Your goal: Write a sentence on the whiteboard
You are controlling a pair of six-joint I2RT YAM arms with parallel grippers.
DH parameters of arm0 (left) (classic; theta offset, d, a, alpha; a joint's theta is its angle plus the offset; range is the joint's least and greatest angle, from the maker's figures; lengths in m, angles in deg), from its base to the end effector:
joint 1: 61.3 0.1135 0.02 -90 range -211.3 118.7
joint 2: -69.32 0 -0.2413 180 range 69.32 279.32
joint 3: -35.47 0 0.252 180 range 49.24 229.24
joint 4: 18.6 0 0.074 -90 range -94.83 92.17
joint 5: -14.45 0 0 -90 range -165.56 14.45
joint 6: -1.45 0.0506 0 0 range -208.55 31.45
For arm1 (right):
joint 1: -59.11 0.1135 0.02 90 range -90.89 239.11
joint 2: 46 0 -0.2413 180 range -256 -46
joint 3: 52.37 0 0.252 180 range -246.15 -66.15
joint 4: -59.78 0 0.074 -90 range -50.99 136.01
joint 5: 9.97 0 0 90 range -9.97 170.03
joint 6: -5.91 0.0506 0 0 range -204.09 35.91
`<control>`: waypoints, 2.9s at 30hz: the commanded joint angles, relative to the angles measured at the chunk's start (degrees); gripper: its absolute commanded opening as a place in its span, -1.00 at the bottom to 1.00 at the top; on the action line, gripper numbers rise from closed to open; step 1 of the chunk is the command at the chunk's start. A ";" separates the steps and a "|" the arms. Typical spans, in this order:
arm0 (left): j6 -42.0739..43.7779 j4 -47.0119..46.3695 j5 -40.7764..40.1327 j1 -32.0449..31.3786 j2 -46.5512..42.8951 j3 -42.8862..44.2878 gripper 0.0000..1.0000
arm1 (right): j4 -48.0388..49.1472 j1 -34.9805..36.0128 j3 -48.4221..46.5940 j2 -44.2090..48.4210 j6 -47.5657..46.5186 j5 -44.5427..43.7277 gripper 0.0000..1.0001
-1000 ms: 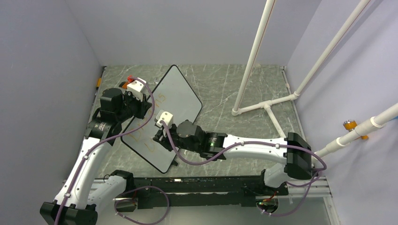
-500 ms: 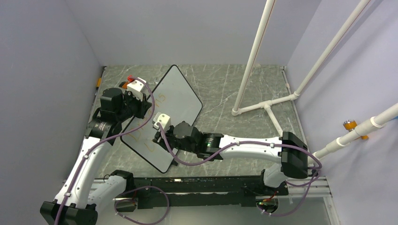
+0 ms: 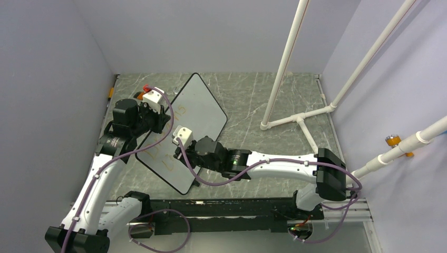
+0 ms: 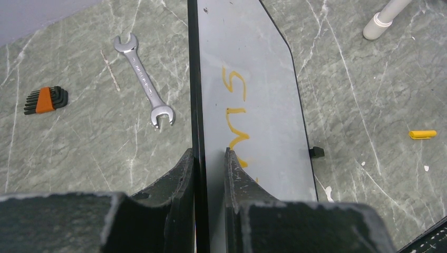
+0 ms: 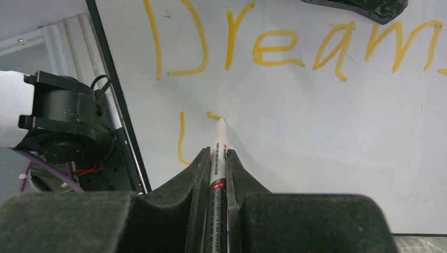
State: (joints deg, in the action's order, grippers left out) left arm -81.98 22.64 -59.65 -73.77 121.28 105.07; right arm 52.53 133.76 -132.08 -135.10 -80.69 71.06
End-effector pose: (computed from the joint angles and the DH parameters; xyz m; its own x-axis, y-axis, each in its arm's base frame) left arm 0.2156 -0.0619 0.3308 -0.3365 0.1871 -0.9229 0.4945 0.8691 -0.0041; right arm 0.1092 0.3678 0.2782 -0.1298 -0.2516 -0.9591 -0.9069 0.4212 0.0123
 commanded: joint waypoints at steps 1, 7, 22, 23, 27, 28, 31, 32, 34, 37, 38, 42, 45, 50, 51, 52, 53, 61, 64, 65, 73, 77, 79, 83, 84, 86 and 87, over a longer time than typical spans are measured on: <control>4.15 8.82 1.81 -1.40 1.25 -2.13 -1.00 | -0.39 -0.73 -0.75 2.76 -1.12 -2.89 -1.00; 3.91 8.07 2.64 -1.33 0.56 -2.53 -1.00 | -0.18 -0.70 0.86 5.62 -1.25 -4.51 -1.00; 4.00 8.58 -0.87 -1.40 0.64 -2.18 -1.00 | 2.42 -3.62 3.79 5.84 1.19 -1.26 -1.00; 4.24 8.50 -0.71 -1.36 0.31 -2.28 -1.00 | 2.50 -4.09 3.75 5.83 1.33 -0.82 -1.00; 4.30 8.54 -0.94 -1.35 0.23 -2.21 -1.00 | 2.37 -4.69 2.67 5.38 1.02 0.54 -1.00; 4.25 8.35 -0.71 -1.38 0.24 -2.37 -1.00 | 2.29 -4.69 2.37 5.27 0.90 0.80 -1.00; 4.10 8.06 0.44 -1.41 0.13 -2.63 -1.00 | 2.23 -4.75 1.29 4.48 0.71 1.93 -1.00; 4.09 7.91 0.73 -1.34 -0.01 -2.58 -1.00 | 2.26 -4.73 1.04 4.16 0.61 2.16 -1.00; 3.99 7.77 1.10 -1.37 -0.33 -2.73 -1.00 | 2.40 -4.70 0.67 3.57 0.60 2.69 -1.00; 4.09 7.87 1.54 -1.36 -0.63 -2.52 -1.00 | 2.53 -4.71 0.21 2.59 0.41 3.07 -1.00; 4.18 8.00 1.84 -1.37 -0.53 -2.47 -1.00 | 2.53 -4.69 -0.01 2.26 0.35 3.08 -1.00; 4.42 8.59 2.28 -1.37 0.11 -2.03 -1.00 | 2.53 -4.69 -0.79 1.25 -0.02 3.32 -1.00; 4.58 8.58 2.74 -1.41 0.18 -1.95 -1.00 | 2.60 -4.64 -1.13 0.89 0.02 3.81 -1.00; 4.57 8.59 2.81 -1.41 0.33 -1.96 -1.00 | 2.90 -4.69 -1.13 0.77 -0.18 4.88 -1.00; 4.59 8.68 3.04 -1.37 0.45 -1.88 -1.00 | 3.11 -4.71 -0.94 0.86 -0.17 5.22 -1.00; 4.59 8.66 3.20 -1.41 0.50 -1.87 -1.00 | 3.14 -4.69 -0.91 0.92 -0.28 5.47 -1.00; 4.64 8.66 3.32 -1.41 0.52 -1.87 -1.00 | 3.27 -4.67 -0.80 0.98 -0.24 5.76 -1.00; 4.51 8.64 3.17 -1.37 0.59 -1.88 -1.00 | 3.83 -4.64 1.17 1.68 0.34 7.70 -1.00; 4.60 8.60 3.09 -1.40 0.59 -1.95 -1.00 | 4.02 -4.57 2.13 2.07 0.64 8.13 -1.00; 4.52 8.62 3.04 -1.39 0.64 -1.90 -1.00 | 4.02 -4.57 2.41 2.18 0.68 8.22 -1.00; 4.51 8.57 3.00 -1.42 0.57 -2.00 -1.00 | 3.98 -4.53 5.24 2.92 1.64 8.66 -1.00; 4.51 8.57 3.08 -1.41 0.56 -1.96 -1.00 | 3.77 -4.52 6.20 3.48 1.70 7.80 -1.00; 4.34 8.43 2.96 -1.41 0.51 -2.04 -1.00 | 3.50 -4.50 6.27 3.50 1.57 6.59 -1.00; 4.16 8.23 2.93 -1.39 0.42 -2.16 -1.00 | 2.74 -4.53 5.14 3.18 1.12 4.02 -1.00; 4.03 8.24 2.79 -1.40 0.37 -2.16 -1.00 | 2.60 -4.52 4.77 2.95 0.89 3.66 -1.00; 3.90 8.15 2.45 -1.40 0.25 -2.22 -1.00 | 2.37 -4.56 3.87 2.76 0.46 2.94 -1.00; 3.89 8.10 2.42 -1.37 0.24 -2.22 -1.00 | 2.23 -4.64 3.40 2.53 0.16 2.65 -1.00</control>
State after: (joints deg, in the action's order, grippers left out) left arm -81.94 22.57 -59.65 -74.07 120.54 104.77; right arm 54.61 129.44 -126.42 -132.90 -79.60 77.38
